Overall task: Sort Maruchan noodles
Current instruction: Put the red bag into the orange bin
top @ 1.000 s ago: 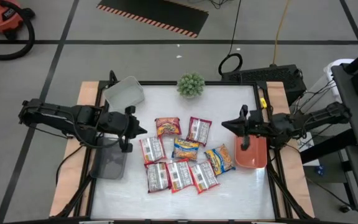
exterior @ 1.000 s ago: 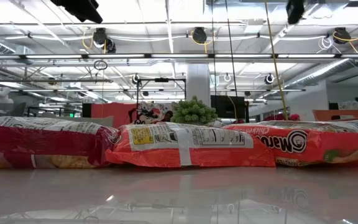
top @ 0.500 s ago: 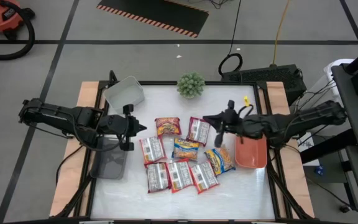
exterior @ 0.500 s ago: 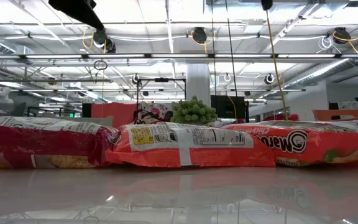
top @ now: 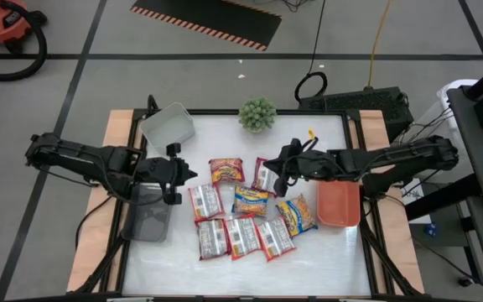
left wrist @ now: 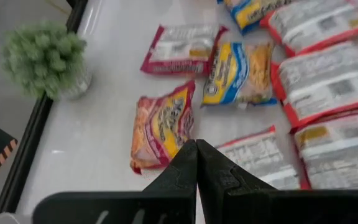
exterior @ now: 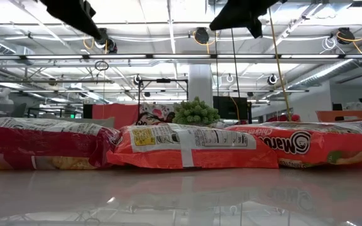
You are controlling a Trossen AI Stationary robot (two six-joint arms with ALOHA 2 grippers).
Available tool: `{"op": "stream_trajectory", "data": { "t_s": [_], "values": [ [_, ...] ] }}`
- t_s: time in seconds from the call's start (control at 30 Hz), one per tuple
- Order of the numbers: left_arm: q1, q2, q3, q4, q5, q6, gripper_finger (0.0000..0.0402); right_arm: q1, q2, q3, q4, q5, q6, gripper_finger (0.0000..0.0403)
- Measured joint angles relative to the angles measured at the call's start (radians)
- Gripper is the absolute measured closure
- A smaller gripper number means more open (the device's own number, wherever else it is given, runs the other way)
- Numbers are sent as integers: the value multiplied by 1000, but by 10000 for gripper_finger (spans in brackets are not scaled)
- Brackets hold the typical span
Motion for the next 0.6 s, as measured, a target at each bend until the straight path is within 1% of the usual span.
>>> {"op": "stream_trajectory", "data": {
  "t_s": [0.13, 0.23, 0.33, 0.47, 0.6],
  "values": [
    [35, 0, -51, 52, 2, -15, 398, -9, 20, 0, -8, -55, 43, 403],
    [74, 4, -87, 136, 51, -62, 387, -9, 30, 0, -7, -78, 59, 403],
    [92, 41, -107, 195, 103, -82, 357, -9, 35, 0, -6, -79, 60, 403],
    [103, 124, -108, 198, 106, -82, 309, -9, 35, 0, -6, -79, 52, 403],
    [116, 228, -108, 222, 105, -129, 267, -9, 35, 0, -9, -79, 34, 403]
  ]
}}
